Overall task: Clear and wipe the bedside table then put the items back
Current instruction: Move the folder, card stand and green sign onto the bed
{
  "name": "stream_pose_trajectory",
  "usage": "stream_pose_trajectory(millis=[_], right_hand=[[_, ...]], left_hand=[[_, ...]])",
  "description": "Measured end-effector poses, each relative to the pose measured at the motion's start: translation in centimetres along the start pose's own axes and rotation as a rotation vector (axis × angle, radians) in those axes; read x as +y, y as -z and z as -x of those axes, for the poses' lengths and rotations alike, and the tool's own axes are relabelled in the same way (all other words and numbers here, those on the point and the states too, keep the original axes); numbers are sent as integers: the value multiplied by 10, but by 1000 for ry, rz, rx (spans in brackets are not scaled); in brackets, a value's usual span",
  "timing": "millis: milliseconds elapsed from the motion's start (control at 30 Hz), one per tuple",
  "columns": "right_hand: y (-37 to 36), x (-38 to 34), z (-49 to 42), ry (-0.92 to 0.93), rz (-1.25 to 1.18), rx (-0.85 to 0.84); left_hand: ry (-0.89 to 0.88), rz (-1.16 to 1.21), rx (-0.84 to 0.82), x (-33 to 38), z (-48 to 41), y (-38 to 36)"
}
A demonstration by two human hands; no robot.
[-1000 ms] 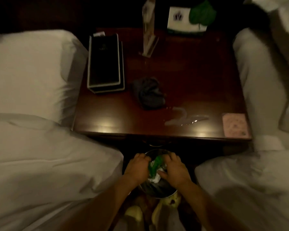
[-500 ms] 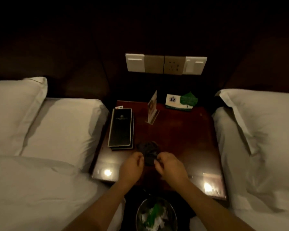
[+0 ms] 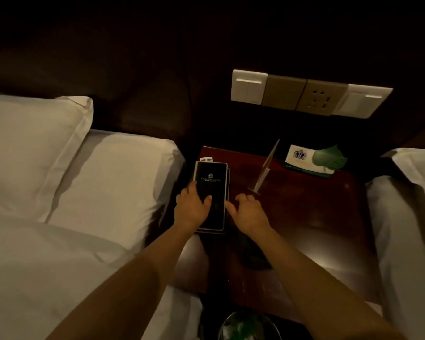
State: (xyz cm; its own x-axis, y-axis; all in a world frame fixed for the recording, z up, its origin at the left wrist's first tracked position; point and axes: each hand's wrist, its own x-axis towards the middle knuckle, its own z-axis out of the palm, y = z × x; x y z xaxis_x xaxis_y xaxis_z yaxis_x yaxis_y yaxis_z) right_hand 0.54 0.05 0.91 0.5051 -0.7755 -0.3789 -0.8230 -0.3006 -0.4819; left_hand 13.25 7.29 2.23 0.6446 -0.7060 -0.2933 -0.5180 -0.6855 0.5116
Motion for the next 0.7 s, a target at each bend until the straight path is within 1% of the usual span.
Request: stream_pose_trajectory(millis=[133, 233, 367, 500, 633, 700], right_hand=[[-30, -14, -43, -93, -2, -49], [-46, -20, -74, -193, -54, -25], [-62, -33, -100, -313, -116, 88], [-65, -43, -111, -438, -186, 132], [-67, -55, -117, -448, -220, 136], [-70, -70, -121, -423, -236, 134]], left_hand=[[99, -134, -79, -27, -42, -20], [117, -124, -137, -43, -67, -33], [138, -2, -197, -51, -85, -43], [153, 114, -188, -52, -89, -46], [135, 202, -163, -62, -91, -40], [149, 321, -127, -70, -97, -32]])
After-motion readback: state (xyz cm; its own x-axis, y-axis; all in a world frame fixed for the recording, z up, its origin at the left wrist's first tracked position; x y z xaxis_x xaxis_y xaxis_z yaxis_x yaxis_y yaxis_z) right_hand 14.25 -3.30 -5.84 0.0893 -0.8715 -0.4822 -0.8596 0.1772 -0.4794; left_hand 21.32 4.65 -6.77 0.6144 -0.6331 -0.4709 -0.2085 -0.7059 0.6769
